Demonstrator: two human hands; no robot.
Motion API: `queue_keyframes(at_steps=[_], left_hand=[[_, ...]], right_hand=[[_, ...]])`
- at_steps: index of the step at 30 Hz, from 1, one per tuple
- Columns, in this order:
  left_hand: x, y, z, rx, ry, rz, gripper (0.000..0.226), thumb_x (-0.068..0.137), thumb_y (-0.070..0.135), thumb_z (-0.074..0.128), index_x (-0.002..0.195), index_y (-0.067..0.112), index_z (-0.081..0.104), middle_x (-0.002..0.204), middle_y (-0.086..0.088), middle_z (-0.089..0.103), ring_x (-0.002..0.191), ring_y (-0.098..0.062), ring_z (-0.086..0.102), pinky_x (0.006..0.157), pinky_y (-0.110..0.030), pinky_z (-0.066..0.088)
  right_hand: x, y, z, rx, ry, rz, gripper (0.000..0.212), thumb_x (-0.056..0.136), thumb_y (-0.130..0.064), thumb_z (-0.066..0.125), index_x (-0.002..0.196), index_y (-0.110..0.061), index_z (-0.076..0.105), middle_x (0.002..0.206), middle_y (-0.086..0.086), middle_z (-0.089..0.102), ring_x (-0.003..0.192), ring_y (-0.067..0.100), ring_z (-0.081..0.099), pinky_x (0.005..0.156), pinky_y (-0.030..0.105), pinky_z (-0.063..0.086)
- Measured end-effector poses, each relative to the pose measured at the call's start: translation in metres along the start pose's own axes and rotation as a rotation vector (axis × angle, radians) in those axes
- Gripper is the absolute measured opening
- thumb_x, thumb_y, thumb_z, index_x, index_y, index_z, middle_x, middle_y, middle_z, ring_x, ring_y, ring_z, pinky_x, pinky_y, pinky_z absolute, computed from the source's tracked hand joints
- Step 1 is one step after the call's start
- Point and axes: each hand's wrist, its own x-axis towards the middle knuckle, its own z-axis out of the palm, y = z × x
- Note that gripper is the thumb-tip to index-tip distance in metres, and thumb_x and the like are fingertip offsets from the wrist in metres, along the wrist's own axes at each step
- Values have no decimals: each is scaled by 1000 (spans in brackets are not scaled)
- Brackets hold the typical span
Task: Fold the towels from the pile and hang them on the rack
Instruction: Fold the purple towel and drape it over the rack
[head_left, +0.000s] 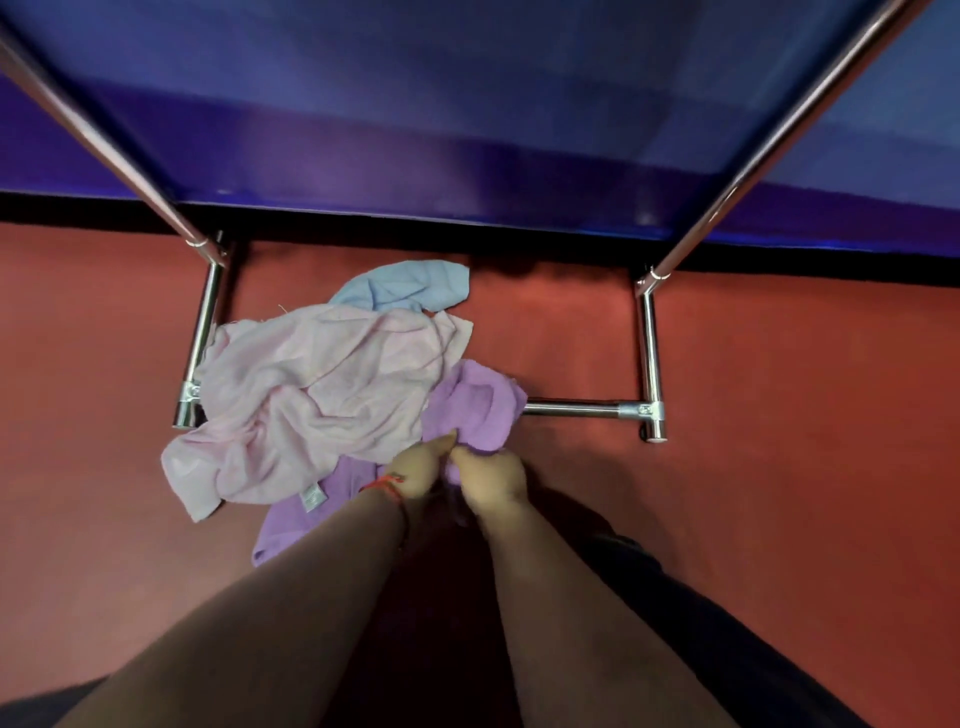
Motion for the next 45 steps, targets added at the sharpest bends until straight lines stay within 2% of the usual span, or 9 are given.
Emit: queue_keyframes(at_steps=[6, 11, 15, 20, 23, 28, 32, 36, 45], left_hand=[[-94, 44, -15, 138, 53, 197, 22, 96, 11, 44, 109, 0, 59, 113, -18, 61, 96, -29, 60, 85, -40, 48], [-183, 78, -18, 58, -48, 316, 28, 97, 6, 39, 73, 10, 53, 44, -3, 61, 42, -15, 57, 43, -17, 42], [-250, 86, -28, 116, -118, 409, 22, 95, 1, 44, 77, 8, 53, 44, -4, 58, 30, -8, 52, 36, -17, 45], [-307, 74, -47, 120, -66, 495, 14, 85, 3, 59, 89, 15, 53, 77, -7, 55, 60, -15, 49, 54, -20, 43], [-334, 48, -55, 179, 12, 680, 46, 79, 4, 66, 118, 14, 44, 101, -5, 56, 79, -13, 55, 64, -18, 46], [-374, 6, -67, 561, -141, 1165, 69, 80, -11, 56, 131, 31, 37, 130, 11, 47, 110, 13, 46, 87, 5, 31], [-384, -15, -67, 714, -428, 1126, 55, 72, 10, 57, 121, 32, 46, 110, 18, 57, 94, 17, 55, 81, -3, 41], [-371, -16, -76, 741, -85, 1239, 29, 55, 51, 47, 78, 36, 55, 74, 15, 60, 69, -2, 55, 64, -12, 41], [-345, 2, -104, 759, 413, 1383, 16, 63, 39, 38, 57, 27, 29, 56, 3, 39, 60, -25, 38, 58, -30, 28]], right_hand=[[-88, -29, -6, 36, 249, -171, 40, 94, -36, 50, 121, -10, 60, 125, 13, 61, 118, 27, 55, 92, 28, 38], [-158, -63, -39, 180, 294, -396, 38, 94, -35, 49, 120, -9, 60, 121, 15, 62, 110, 29, 57, 87, 29, 41], [-217, -66, -57, 299, 338, -588, 28, 91, -32, 57, 105, -9, 65, 104, 12, 67, 94, 25, 60, 80, 31, 44], [-290, -55, -78, 357, 187, -780, 8, 90, -14, 60, 82, -14, 59, 76, -1, 59, 74, 14, 53, 68, 23, 44], [-328, -36, -91, 534, -143, -711, 19, 88, -6, 59, 72, -15, 65, 64, -6, 65, 61, 6, 60, 60, 16, 48], [-359, -2, -103, 172, -217, -883, 3, 77, -17, 70, 78, -16, 67, 73, -7, 66, 69, 4, 57, 65, 18, 47], [-366, 18, -101, -143, -64, -1028, 11, 79, -26, 72, 85, -18, 69, 81, -6, 69, 73, 0, 54, 73, 25, 48], [-361, 30, -108, -211, 61, -1056, 29, 78, -22, 74, 61, -35, 55, 57, -24, 57, 57, -6, 50, 60, 14, 40], [-325, 38, -120, -201, 179, -856, 35, 72, -24, 78, 58, -20, 46, 54, -7, 43, 54, 11, 36, 55, 29, 31]])
